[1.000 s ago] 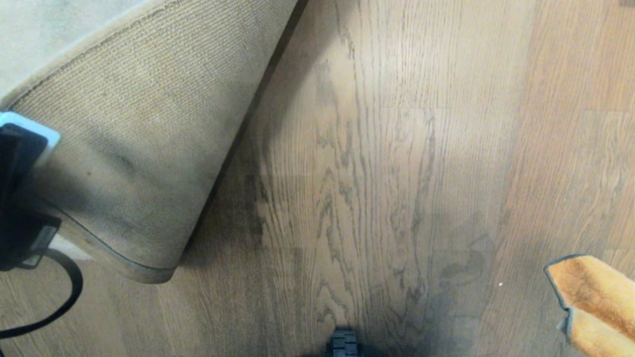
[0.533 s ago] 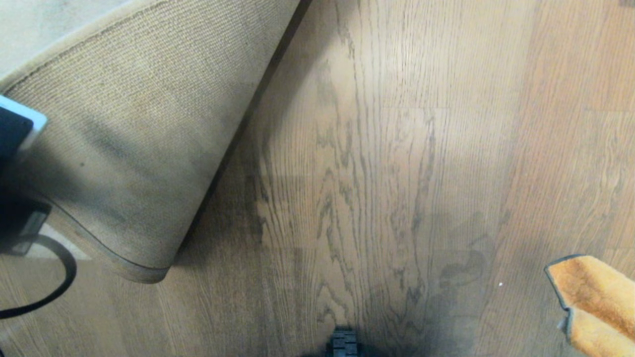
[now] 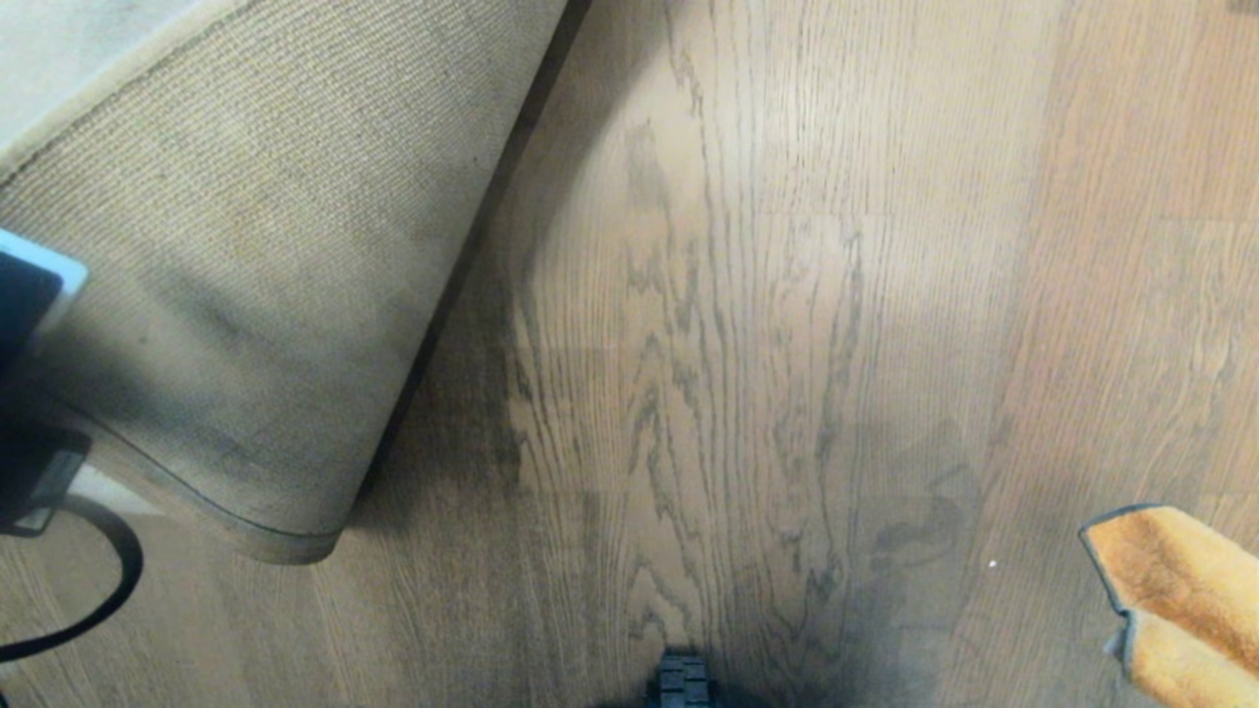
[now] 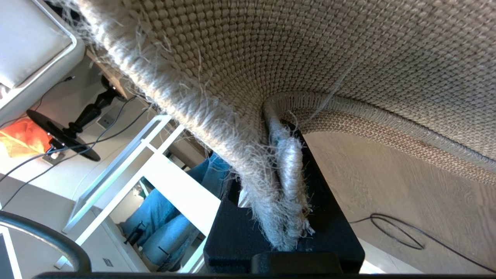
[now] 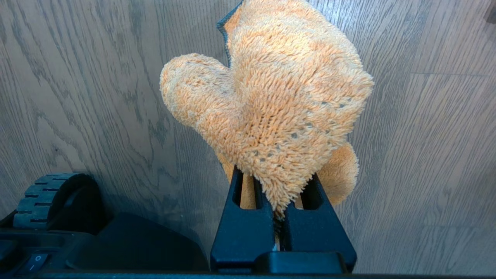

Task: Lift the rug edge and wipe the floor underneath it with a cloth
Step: Wipe the floor under the carpet with a rag

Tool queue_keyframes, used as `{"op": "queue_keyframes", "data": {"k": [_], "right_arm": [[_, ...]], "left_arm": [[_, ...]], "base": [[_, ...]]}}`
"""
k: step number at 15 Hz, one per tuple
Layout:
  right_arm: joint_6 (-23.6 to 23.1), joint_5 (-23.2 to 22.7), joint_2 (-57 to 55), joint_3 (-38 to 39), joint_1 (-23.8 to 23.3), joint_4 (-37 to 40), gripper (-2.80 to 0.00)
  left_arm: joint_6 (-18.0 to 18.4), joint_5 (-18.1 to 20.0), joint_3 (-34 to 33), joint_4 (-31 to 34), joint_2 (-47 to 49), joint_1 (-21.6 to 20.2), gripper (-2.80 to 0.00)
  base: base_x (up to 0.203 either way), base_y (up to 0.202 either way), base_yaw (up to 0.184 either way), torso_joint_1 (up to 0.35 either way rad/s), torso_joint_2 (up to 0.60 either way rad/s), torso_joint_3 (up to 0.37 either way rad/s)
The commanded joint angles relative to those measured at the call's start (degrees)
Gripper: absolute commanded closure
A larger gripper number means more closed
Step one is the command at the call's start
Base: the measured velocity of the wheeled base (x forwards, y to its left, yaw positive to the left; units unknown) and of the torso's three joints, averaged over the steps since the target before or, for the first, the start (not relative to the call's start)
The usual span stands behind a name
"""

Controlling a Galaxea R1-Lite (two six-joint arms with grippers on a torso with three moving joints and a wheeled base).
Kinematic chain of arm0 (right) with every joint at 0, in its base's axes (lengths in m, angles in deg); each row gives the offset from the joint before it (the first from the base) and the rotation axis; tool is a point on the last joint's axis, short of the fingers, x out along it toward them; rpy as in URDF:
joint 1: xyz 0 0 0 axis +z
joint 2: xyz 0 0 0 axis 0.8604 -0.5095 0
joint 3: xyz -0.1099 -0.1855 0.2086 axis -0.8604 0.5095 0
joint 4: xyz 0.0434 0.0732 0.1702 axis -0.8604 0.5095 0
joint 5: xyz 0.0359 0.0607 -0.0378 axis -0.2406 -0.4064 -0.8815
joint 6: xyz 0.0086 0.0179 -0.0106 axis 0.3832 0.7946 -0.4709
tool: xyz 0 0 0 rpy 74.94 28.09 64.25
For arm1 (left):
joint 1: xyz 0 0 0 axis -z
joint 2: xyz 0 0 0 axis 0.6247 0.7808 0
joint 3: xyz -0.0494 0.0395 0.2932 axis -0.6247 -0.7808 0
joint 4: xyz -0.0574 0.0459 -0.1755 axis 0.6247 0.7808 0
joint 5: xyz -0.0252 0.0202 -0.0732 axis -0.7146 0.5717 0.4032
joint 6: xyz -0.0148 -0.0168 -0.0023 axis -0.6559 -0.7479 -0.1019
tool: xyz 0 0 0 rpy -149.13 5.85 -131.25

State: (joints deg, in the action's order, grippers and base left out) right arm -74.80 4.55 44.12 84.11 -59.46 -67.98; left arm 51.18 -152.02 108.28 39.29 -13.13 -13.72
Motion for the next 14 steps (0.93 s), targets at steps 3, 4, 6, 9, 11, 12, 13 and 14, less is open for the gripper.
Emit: {"op": "queue_keyframes", "data": {"k": [3,4,6,9,11,12,13,14], "right_arm": [[-0.02,0.02,-0.07,0.0,0.01,0.0,0.0],[-0.02,0.02,-0.07,0.0,0.01,0.01,0.0],[-0.02,0.02,-0.07,0.0,0.01,0.0,0.0],[-0.05,0.02,-0.07,0.0,0.01,0.0,0.0],[-0.2,-0.24,-0.07,0.0,0.01,0.08,0.0],[-0.44,-0.33,-0.07,0.0,0.01,0.06,0.0],[-0.93,-0.33,-0.07,0.0,0.01,0.11,0.0],[-2.46,-0.59,-0.07,0.0,0.01,0.09,0.0]], "left_arm": [[0.04,-0.28,-0.25,0.1,-0.09,-0.16,0.0],[0.04,-0.23,-0.34,0.17,-0.09,-0.16,0.0],[0.04,-0.23,-0.51,0.17,-0.09,-0.16,0.0],[0.2,-0.27,-0.51,0.17,-0.09,-0.24,0.0],[0.21,-0.24,-0.51,0.17,-0.09,-0.24,0.0],[0.21,-0.32,-0.51,0.17,-0.09,-0.24,0.0],[0.3,-0.32,-0.51,0.17,-0.09,-0.24,0.0],[0.3,-0.32,-0.6,0.17,-0.09,-0.24,0.0]], "base": [[0.0,0.0,0.0,0.0,0.0,0.0],[0.0,0.0,0.0,0.0,0.0,0.0],[0.0,0.0,0.0,0.0,0.0,0.0],[0.0,0.0,0.0,0.0,0.0,0.0],[0.0,0.0,0.0,0.0,0.0,0.0],[0.0,0.0,0.0,0.0,0.0,0.0],[0.0,0.0,0.0,0.0,0.0,0.0],[0.0,0.0,0.0,0.0,0.0,0.0]]}}
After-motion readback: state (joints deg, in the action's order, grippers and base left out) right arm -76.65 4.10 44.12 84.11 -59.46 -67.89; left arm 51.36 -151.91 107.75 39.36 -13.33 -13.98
